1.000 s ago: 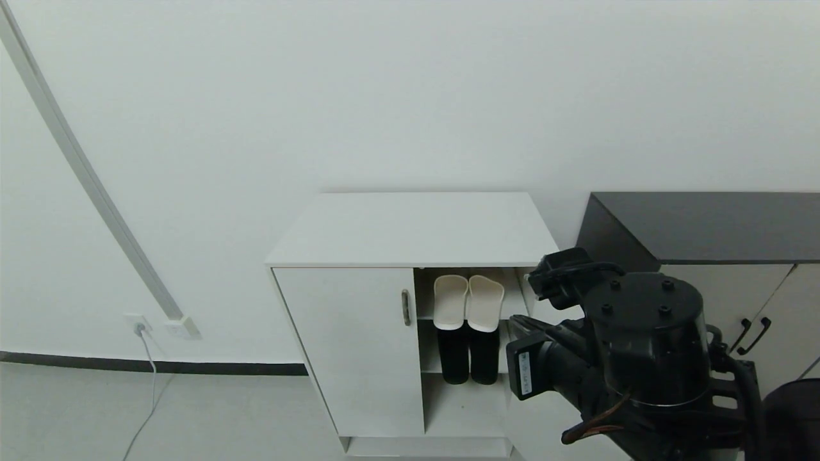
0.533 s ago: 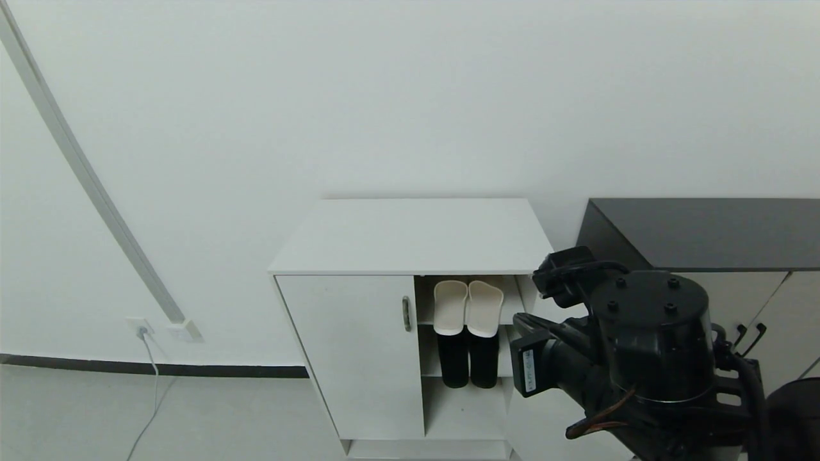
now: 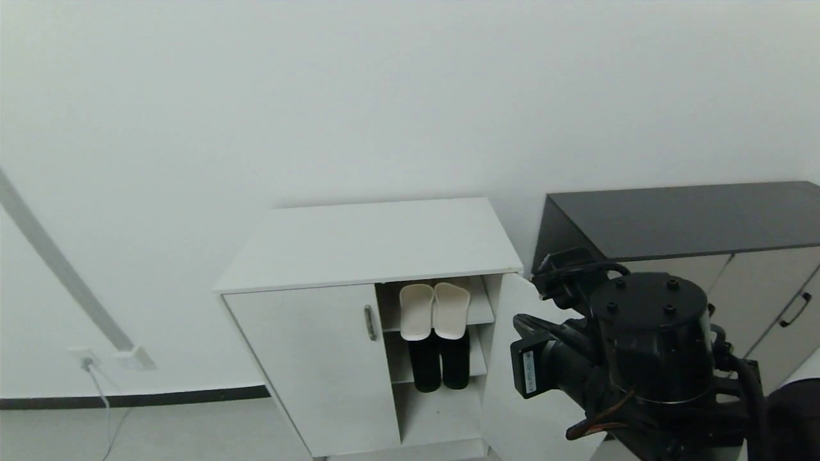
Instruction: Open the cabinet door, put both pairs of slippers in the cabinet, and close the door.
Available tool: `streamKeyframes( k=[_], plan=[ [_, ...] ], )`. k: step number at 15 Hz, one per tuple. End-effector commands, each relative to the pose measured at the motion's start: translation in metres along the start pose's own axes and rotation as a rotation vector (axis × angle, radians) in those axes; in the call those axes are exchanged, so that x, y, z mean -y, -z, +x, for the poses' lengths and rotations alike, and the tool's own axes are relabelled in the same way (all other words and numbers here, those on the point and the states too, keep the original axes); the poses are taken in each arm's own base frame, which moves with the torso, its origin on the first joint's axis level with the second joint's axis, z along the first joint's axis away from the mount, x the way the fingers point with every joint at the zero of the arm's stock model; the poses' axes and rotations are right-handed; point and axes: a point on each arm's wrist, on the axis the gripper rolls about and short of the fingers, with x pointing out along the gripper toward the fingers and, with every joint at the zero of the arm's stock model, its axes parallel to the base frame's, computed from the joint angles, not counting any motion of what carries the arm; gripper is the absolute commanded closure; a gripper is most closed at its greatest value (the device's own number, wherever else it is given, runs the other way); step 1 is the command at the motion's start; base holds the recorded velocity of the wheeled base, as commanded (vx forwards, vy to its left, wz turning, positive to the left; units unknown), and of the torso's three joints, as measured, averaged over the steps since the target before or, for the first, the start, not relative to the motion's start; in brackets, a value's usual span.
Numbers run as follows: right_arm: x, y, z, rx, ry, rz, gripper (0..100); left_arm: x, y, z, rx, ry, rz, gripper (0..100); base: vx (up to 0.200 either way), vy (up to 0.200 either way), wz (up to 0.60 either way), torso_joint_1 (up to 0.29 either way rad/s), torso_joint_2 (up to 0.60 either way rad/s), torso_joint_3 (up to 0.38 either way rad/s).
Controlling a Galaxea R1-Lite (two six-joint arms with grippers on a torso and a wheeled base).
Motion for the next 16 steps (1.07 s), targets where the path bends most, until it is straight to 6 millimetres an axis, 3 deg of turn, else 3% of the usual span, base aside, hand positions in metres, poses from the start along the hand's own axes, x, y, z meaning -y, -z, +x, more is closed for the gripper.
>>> streamKeyframes(
  k=[1,7,14,16],
  plan=[
    [0.0,-0.001,0.0,0.005,-0.002,0.003,100,0.0,0.0,0.0,-0.001,0.0,-0.002,100,0.0,0.0,-0.6,0.012,0.0,0.002],
    [0.0,-0.001,0.0,0.004,0.001,-0.002,100,0.0,0.0,0.0,-0.001,0.0,-0.002,100,0.0,0.0,0.0,0.0,0.0,0.0],
    [0.002,0.0,0.001,0.012,0.005,-0.012,100,0.0,0.0,0.0,-0.001,0.0,-0.002,100,-0.2,0.0,0.0,0.001,0.0,0.001],
    [0.011,-0.002,0.005,0.011,0.038,-0.015,100,0.0,0.0,0.0,-0.001,0.0,-0.002,100,0.0,0.0,0.0,0.0,0.0,0.0]
  ],
)
